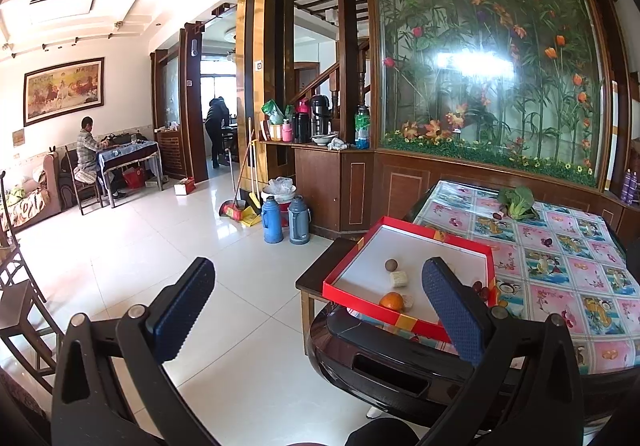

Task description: Organize fruits

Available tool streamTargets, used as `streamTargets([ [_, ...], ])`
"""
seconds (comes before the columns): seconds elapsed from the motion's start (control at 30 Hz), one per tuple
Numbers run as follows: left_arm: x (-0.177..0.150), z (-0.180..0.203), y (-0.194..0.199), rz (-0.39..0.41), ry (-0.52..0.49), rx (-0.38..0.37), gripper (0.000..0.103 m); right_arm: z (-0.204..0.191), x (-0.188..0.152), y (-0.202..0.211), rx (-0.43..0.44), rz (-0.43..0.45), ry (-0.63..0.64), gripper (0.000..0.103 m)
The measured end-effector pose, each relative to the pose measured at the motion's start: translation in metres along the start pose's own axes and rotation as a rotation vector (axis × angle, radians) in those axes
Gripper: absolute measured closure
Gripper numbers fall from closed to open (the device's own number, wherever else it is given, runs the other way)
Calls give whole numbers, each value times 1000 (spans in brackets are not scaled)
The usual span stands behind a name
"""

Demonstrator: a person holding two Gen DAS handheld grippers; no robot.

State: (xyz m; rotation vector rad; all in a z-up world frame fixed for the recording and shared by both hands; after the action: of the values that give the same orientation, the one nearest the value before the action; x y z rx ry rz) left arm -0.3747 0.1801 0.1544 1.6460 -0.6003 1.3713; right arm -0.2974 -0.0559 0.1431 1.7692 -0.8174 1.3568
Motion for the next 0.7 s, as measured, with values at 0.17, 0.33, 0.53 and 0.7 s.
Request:
streamTargets([
  [0.17,-1,-2,1,1,-4,3,0,1,-1,0,2,-3,-2,1],
  [0.33,-2,-3,2,-3,-13,0,0,1,-1,0,-3,2,-3,1],
  [0.53,-4,-4,1,-10,-16,-6,0,8,-6,0,-13,-4,-16,1],
  [0.7,-10,-3,-1,-21,-20,-17,0,9,-11,0,-21,-13,-10,1],
])
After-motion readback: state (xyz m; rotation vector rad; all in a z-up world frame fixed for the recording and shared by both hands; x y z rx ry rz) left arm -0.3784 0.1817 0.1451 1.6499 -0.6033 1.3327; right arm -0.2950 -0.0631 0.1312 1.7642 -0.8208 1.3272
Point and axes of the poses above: each gripper's, at about its wrist camera, not at the fingertips, and y roughly against the way its jaws point, z to its right, x to its top, the point moved 3 cm from there along -y, roughly the way its jaws point, and after that the axes turned 10 degrees about -x, right-handed, at the moved point
